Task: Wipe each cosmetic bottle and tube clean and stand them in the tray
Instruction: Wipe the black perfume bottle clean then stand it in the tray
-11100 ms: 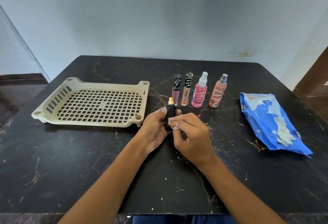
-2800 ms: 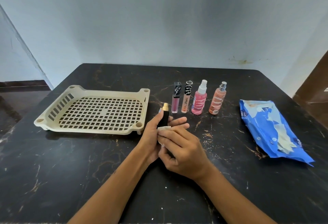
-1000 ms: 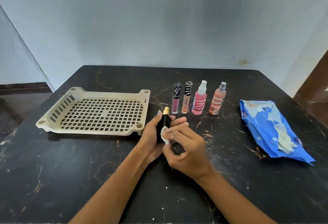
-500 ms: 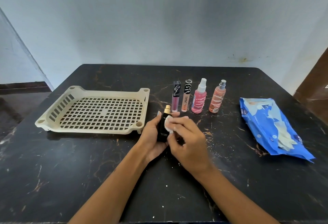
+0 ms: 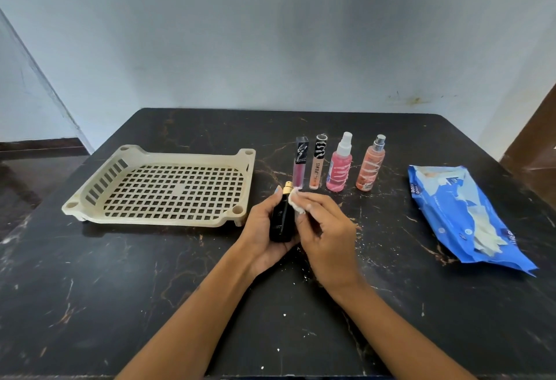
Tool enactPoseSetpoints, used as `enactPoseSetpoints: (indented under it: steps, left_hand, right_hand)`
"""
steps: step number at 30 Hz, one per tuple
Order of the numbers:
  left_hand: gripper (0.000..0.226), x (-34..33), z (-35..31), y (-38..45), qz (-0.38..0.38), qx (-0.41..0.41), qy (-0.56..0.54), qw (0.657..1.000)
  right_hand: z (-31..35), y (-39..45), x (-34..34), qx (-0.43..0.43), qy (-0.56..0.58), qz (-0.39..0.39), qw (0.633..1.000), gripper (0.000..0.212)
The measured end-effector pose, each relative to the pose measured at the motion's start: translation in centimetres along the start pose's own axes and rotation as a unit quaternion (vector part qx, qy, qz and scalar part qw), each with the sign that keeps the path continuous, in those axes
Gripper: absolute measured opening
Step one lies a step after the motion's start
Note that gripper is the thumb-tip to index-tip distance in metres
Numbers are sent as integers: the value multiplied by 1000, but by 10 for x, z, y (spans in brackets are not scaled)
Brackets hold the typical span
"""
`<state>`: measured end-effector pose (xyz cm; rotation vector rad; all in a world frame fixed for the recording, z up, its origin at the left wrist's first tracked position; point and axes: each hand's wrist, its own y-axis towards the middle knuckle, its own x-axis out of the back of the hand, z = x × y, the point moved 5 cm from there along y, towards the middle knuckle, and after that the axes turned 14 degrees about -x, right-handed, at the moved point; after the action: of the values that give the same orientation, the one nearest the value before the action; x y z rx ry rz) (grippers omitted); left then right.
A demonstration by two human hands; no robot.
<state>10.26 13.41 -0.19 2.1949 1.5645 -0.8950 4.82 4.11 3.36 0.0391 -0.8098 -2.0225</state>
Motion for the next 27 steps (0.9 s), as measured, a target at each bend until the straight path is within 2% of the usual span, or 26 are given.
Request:
enactPoseSetpoints:
  steps: [4,9,15,20,23,27]
  left_hand:
    - [54,3,3,2,-19,20,-6,1000]
    - [42,-3,1,0,-16,32,-105,994]
    - [45,-5,-3,-4,-55,32,-160,985]
    - [45,-10,-4,-5,-44,42,-154,986]
    - [39,-17,-10,-5,-7,41,-133,990]
    - [35,-23,-24,-8,26,-1,-110,994]
  right_hand:
    - [3,-1,-3,23,-1,19,1000,25]
    - [19,-14,-7,161,-21,59,985,23]
    - [29,-24,-16,300,-122,27,946,14]
    - [33,-27,-13,358,-144,9,923,11]
    - [35,-28,-8,374,-138,-13,917,12]
    - [37,-29,-6,382,-113,-16,917,7]
